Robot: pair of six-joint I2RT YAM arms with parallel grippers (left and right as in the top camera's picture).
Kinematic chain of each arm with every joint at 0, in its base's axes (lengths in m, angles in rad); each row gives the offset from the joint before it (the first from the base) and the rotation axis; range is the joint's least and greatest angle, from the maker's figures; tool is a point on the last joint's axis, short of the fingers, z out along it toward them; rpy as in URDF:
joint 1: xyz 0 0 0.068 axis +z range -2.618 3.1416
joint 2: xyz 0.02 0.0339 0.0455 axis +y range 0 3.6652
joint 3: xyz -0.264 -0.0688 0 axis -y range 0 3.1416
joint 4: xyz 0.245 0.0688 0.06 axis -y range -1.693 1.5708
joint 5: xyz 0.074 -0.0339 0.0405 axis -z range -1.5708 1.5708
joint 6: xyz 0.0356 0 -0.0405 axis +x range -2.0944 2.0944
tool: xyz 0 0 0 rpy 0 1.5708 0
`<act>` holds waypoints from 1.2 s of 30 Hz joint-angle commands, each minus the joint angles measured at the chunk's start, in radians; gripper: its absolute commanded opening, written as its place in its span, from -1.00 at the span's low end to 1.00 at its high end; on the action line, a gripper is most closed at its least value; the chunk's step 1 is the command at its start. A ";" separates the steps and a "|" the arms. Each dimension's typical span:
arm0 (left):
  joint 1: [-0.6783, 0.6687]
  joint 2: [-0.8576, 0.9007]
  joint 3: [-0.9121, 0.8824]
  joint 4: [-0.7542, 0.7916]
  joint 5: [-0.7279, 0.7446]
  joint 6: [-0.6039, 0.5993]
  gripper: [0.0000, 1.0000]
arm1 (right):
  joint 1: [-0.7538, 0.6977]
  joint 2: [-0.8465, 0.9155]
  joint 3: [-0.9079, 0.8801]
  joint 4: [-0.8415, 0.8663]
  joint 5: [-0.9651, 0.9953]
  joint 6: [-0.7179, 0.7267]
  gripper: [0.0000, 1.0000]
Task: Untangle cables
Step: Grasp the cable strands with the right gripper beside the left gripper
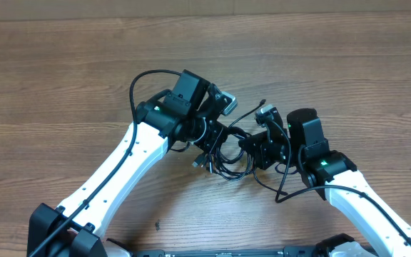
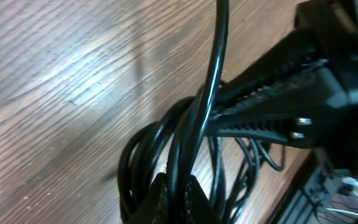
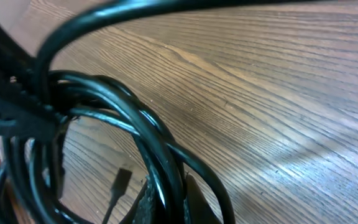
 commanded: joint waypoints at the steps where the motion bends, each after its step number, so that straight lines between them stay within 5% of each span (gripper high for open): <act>1: 0.000 -0.024 0.021 0.005 -0.130 -0.014 -0.92 | 0.005 0.001 0.023 0.018 -0.072 -0.005 -0.92; 18: 0.006 -0.023 0.019 -0.030 -0.520 -0.347 -0.92 | 0.005 0.000 0.023 0.078 -0.222 -0.009 -0.92; 36: 0.008 -0.023 0.019 -0.065 -0.523 -0.350 -0.91 | 0.005 0.000 0.023 0.244 -0.448 0.011 -0.92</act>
